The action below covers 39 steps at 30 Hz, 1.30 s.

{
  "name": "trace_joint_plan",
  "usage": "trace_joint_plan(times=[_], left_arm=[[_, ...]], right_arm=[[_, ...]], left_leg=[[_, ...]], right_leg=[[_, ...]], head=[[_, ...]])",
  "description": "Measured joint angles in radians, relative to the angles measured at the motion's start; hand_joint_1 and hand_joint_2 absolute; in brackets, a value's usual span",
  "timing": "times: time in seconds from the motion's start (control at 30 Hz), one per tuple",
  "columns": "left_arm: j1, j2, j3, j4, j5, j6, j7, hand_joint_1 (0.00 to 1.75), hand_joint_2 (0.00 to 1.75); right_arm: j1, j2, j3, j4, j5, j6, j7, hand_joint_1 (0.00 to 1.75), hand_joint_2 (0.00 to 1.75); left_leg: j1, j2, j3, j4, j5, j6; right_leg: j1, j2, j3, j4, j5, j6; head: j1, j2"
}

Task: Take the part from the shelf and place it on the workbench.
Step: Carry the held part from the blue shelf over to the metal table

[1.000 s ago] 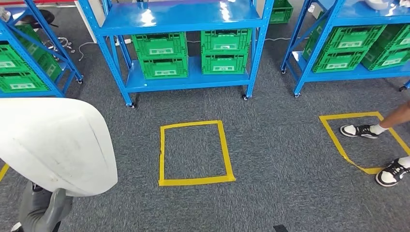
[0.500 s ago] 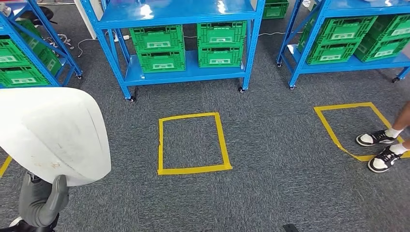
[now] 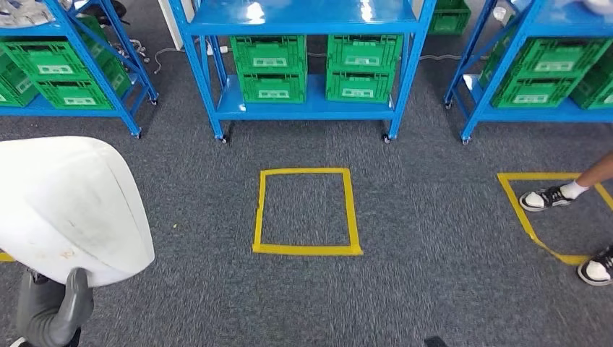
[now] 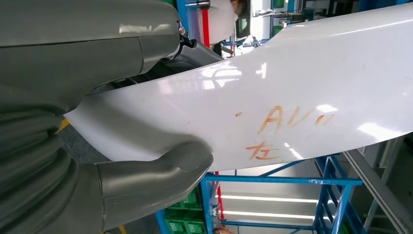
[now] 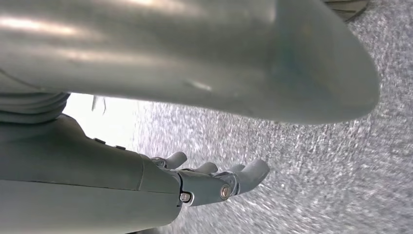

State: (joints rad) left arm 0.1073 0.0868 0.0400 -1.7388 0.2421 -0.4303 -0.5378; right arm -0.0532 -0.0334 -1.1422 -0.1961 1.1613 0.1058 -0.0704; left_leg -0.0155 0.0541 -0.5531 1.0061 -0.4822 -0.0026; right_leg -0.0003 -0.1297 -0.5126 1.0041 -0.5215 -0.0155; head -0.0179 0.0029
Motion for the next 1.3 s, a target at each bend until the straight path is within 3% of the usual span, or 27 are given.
trace_joint_plan(times=[0.03, 0.1, 0.17, 0.2, 0.23, 0.27, 0.3, 0.37, 0.43, 0.5, 0.53, 0.57, 0.63, 0.7, 0.77, 0.8, 0.83, 0.87, 0.93, 0.97, 1.0, 1.07, 1.1, 1.13, 1.2, 1.27, 1.3], left_arm=[[-0.001, -0.004, 0.0, 0.0, 0.0, -0.003, 0.002, 1.75, 1.75], [-0.005, -0.009, 0.0, 0.0, 0.0, -0.007, 0.006, 1.75, 1.75], [-0.009, -0.015, 0.0, 0.002, 0.0, -0.008, 0.008, 1.75, 1.75], [-0.009, -0.017, 0.0, 0.004, 0.0, -0.008, 0.009, 1.75, 1.75], [-0.009, -0.02, 0.0, 0.006, 0.0, -0.008, 0.009, 1.75, 1.75], [-0.009, -0.021, 0.0, 0.008, 0.0, -0.008, 0.009, 1.75, 1.75], [-0.009, -0.022, 0.0, 0.009, 0.0, -0.008, 0.009, 1.75, 1.75], [-0.009, -0.024, 0.0, 0.009, 0.0, -0.008, 0.009, 1.75, 1.75], [-0.01, -0.025, 0.0, 0.009, 0.0, -0.008, 0.01, 1.75, 1.75], [-0.009, -0.026, 0.0, 0.009, 0.0, -0.008, 0.01, 1.75, 1.75], [-0.009, -0.026, 0.001, 0.009, 0.0, -0.008, 0.01, 1.75, 1.75], [-0.008, -0.026, 0.001, 0.009, 0.0, -0.008, 0.01, 1.75, 1.75], [-0.008, -0.025, 0.003, 0.008, 0.002, -0.013, 0.01, 1.75, 1.75], [-0.004, -0.024, 0.003, 0.001, 0.01, -0.027, 0.016, 1.75, 1.75], [0.009, -0.021, 0.001, -0.017, 0.023, -0.038, 0.031, 1.75, 1.75], [0.015, -0.019, 0.001, -0.026, 0.028, -0.04, 0.04, 1.75, 1.75], [0.019, -0.016, 0.0, -0.034, 0.031, -0.04, 0.046, 1.75, 1.75], [0.022, -0.013, 0.0, -0.042, 0.03, -0.04, 0.049, 1.75, 1.75], [0.024, -0.007, -0.002, -0.058, 0.017, -0.04, 0.047, 1.75, 1.75], [0.023, -0.003, -0.002, -0.065, 0.008, -0.041, 0.043, 1.75, 1.75], [0.024, 0.002, -0.003, -0.07, 0.002, -0.041, 0.037, 1.75, 1.75], [0.031, 0.017, -0.003, -0.077, 0.004, -0.042, 0.026, 1.75, 1.75], [0.036, 0.025, -0.003, -0.08, 0.008, -0.043, 0.019, 1.75, 1.75], [0.04, 0.031, -0.002, -0.083, 0.013, -0.045, 0.014, 1.75, 1.75], [0.045, 0.036, -0.002, -0.087, 0.015, -0.049, 0.009, 1.75, 1.75], [0.049, 0.037, -0.003, -0.087, 0.011, -0.05, 0.009, 1.75, 1.75], [0.051, 0.037, -0.003, -0.087, 0.009, -0.05, 0.009, 1.75, 1.75]], right_arm=[[-0.001, -0.001, 0.007, 0.0, 0.007, 0.003, -0.004, 0.0, 0.0], [-0.004, -0.003, 0.018, 0.0, 0.014, 0.008, -0.011, 0.0, 0.0], [0.0, -0.006, 0.025, 0.0, 0.017, 0.01, -0.012, 0.0, 0.0], [0.002, -0.006, 0.027, 0.0, 0.018, 0.01, -0.011, 0.0, 0.0], [0.005, -0.007, 0.028, 0.0, 0.019, 0.01, -0.011, 0.0, 0.0], [0.006, -0.007, 0.029, 0.0, 0.02, 0.01, -0.011, 0.0, 0.0], [0.006, -0.008, 0.031, 0.0, 0.02, 0.011, -0.011, 0.0, 0.0], [0.006, -0.009, 0.033, 0.0, 0.021, 0.011, -0.012, 0.0, 0.0], [0.006, -0.011, 0.034, 0.0, 0.021, 0.011, -0.013, 0.0, 0.0], [0.005, -0.012, 0.034, 0.0, 0.021, 0.011, -0.011, 0.0, 0.0], [0.003, -0.012, 0.035, 0.0, 0.021, 0.011, -0.011, 0.0, 0.0], [0.002, -0.012, 0.035, 0.0, 0.021, 0.011, -0.01, 0.0, 0.0], [0.001, -0.011, 0.035, 0.0, 0.021, 0.018, -0.011, 0.0, 0.0], [0.005, 0.002, 0.036, 0.002, 0.02, 0.036, -0.012, 0.0, 0.0], [0.011, 0.027, 0.036, 0.004, 0.015, 0.037, -0.012, 0.0, 0.0], [0.013, 0.04, 0.036, 0.005, 0.012, 0.03, -0.01, 0.0, 0.0], [0.013, 0.052, 0.036, 0.007, 0.01, 0.023, -0.007, 0.0, 0.0], [0.013, 0.063, 0.036, 0.008, 0.01, 0.021, -0.002, 0.0, 0.0], [0.012, 0.082, 0.037, 0.012, 0.016, 0.024, 0.009, 0.0, 0.0], [0.012, 0.089, 0.039, 0.013, 0.021, 0.028, 0.013, 0.0, 0.0], [0.01, 0.092, 0.043, 0.013, 0.027, 0.032, 0.015, 0.0, 0.0], [0.005, 0.096, 0.051, 0.014, 0.038, 0.039, 0.016, 0.0, 0.0], [0.002, 0.097, 0.055, 0.014, 0.041, 0.043, 0.015, 0.0, 0.0], [0.001, 0.097, 0.057, 0.014, 0.043, 0.045, 0.014, 0.0, 0.0], [0.002, 0.098, 0.06, 0.014, 0.044, 0.045, 0.012, 0.0, 0.0], [0.006, 0.099, 0.06, 0.014, 0.044, 0.042, 0.012, 0.0, 0.0], [0.008, 0.099, 0.06, 0.014, 0.044, 0.041, 0.012, 0.0, 0.0]], left_leg=[[0.004, -0.012, 0.001, -0.008, 0.001, 0.006], [0.011, -0.035, 0.003, -0.017, 0.013, 0.017], [0.013, -0.059, -0.004, -0.016, 0.021, 0.025], [0.012, -0.073, -0.008, -0.013, 0.022, 0.026], [0.012, -0.087, -0.012, -0.009, 0.023, 0.026], [0.012, -0.101, -0.015, -0.005, 0.022, 0.026], [0.013, -0.115, -0.017, 0.0, 0.022, 0.025], [0.013, -0.137, -0.021, 0.01, 0.02, 0.02], [0.011, -0.156, -0.028, 0.018, 0.017, 0.011], [0.011, -0.175, -0.038, 0.02, 0.019, -0.002], [0.013, -0.186, -0.043, 0.017, 0.021, -0.009], [0.014, -0.188, -0.046, 0.017, 0.023, -0.014], [0.012, -0.143, -0.064, 0.055, -0.003, -0.025], [0.013, -0.08, -0.115, 0.17, -0.072, -0.035], [0.018, -0.062, -0.166, 0.284, -0.12, -0.043], [0.02, -0.059, -0.17, 0.297, -0.117, -0.045], [0.021, -0.056, -0.153, 0.269, -0.095, -0.045], [0.021, -0.044, -0.115, 0.202, -0.061, -0.043], [0.015, -0.004, -0.04, 0.063, -0.012, -0.031], [0.011, 0.009, -0.017, 0.022, 0.0, -0.025], [0.008, 0.01, -0.015, 0.011, 0.0, -0.019], [0.009, -0.016, -0.017, 0.008, 0.005, -0.009], [0.012, -0.027, -0.016, 0.005, 0.007, -0.004], [0.015, -0.037, -0.013, 0.001, 0.011, 0.001], [0.019, -0.059, -0.012, -0.001, 0.016, 0.01], [0.018, -0.086, -0.016, 0.001, 0.018, 0.014], [0.018, -0.097, -0.017, 0.002, 0.018, 0.014]], right_leg=[[0.0, 0.004, -0.001, 0.005, -0.005, 0.007], [-0.003, 0.052, -0.022, 0.058, -0.041, 0.019], [-0.008, 0.11, -0.086, 0.192, -0.106, 0.024], [-0.009, 0.122, -0.12, 0.257, -0.128, 0.025], [-0.009, 0.126, -0.143, 0.296, -0.133, 0.026], [-0.009, 0.128, -0.144, 0.288, -0.114, 0.025], [-0.01, 0.133, -0.129, 0.245, -0.081, 0.024], [-0.014, 0.157, -0.073, 0.117, -0.012, 0.022], [-0.014, 0.187, -0.041, 0.042, 0.008, 0.02], [-0.01, 0.186, -0.038, 0.028, 0.003, 0.013], [-0.01, 0.174, -0.038, 0.027, 0.006, 0.007], [-0.01, 0.162, -0.038, 0.024, 0.009, 0.0], [-0.013, 0.138, -0.036, 0.016, 0.015, -0.014], [-0.013, 0.113, -0.036, 0.014, 0.016, -0.022], [-0.011, 0.085, -0.036, 0.015, 0.014, -0.024], [-0.011, 0.071, -0.036, 0.015, 0.012, -0.024], [-0.011, 0.058, -0.035, 0.016, 0.011, -0.024], [-0.011, 0.045, -0.032, 0.016, 0.008, -0.022], [-0.008, 0.021, -0.024, 0.017, 0.001, -0.015], [-0.007, 0.011, -0.021, 0.018, -0.002, -0.01], [-0.006, 0.0, -0.017, 0.017, -0.004, -0.004], [-0.007, -0.015, -0.01, 0.015, -0.008, 0.008], [-0.008, -0.002, -0.008, 0.02, -0.015, 0.014], [-0.009, 0.028, -0.015, 0.042, -0.031, 0.019], [-0.012, 0.099, -0.066, 0.154, -0.092, 0.025], [-0.013, 0.126, -0.134, 0.284, -0.142, 0.026], [-0.014, 0.128, -0.154, 0.318, -0.148, 0.026]], head=[[0.0, 0.0], [0.002, 0.0], [0.003, 0.0], [0.003, 0.0], [0.003, 0.0], [0.003, 0.0], [0.003, 0.0], [0.003, 0.0], [0.003, 0.0], [0.004, 0.0], [0.004, 0.0], [0.004, 0.0], [0.002, 0.0], [-0.001, 0.0], [-0.002, 0.0], [-0.002, 0.0], [-0.002, 0.0], [-0.002, 0.0], [-0.002, 0.0], [-0.001, 0.0], [-0.001, 0.0], [-0.001, 0.0], [-0.001, 0.0], [0.0, 0.0], [0.002, 0.0], [0.004, 0.0], [0.004, 0.0]])
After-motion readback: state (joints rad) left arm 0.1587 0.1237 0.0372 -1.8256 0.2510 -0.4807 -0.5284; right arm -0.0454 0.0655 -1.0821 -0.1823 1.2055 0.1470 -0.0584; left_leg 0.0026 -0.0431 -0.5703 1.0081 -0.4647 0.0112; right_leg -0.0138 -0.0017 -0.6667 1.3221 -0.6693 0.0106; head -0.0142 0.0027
